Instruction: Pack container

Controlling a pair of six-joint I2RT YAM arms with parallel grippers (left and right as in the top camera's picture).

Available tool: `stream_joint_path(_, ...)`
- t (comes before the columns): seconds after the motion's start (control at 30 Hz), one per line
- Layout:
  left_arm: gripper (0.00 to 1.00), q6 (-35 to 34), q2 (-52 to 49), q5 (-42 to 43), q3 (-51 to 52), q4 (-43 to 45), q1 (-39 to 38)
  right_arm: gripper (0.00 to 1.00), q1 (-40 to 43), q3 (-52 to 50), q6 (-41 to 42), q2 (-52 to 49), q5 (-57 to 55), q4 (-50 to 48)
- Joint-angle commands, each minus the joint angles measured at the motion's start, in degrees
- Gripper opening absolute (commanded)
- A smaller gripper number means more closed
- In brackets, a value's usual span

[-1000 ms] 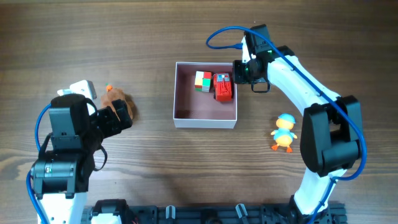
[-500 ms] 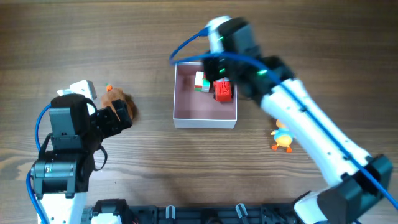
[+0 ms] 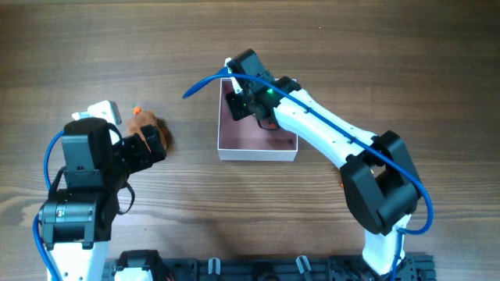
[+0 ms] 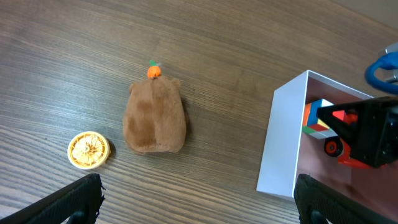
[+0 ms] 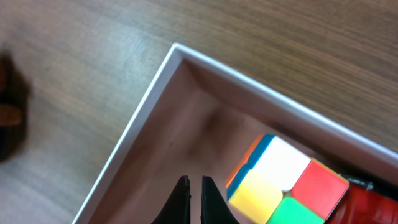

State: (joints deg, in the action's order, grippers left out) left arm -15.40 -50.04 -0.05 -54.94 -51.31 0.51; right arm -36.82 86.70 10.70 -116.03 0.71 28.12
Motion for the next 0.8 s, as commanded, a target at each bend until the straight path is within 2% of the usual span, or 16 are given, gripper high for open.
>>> stream_joint_path(0.0,1.00,-0.5,-0.2,0.7,-1.1,0.0,0.5,0.04,0.1,0.0,3.0,-0.8,-5.0,-1.2)
stream_joint_path(0.77,1.00,-0.5,-0.2,0.7,-1.1,0.0,0.5,0.05,0.9,0.0,4.5,-4.0,-5.2,-0.5)
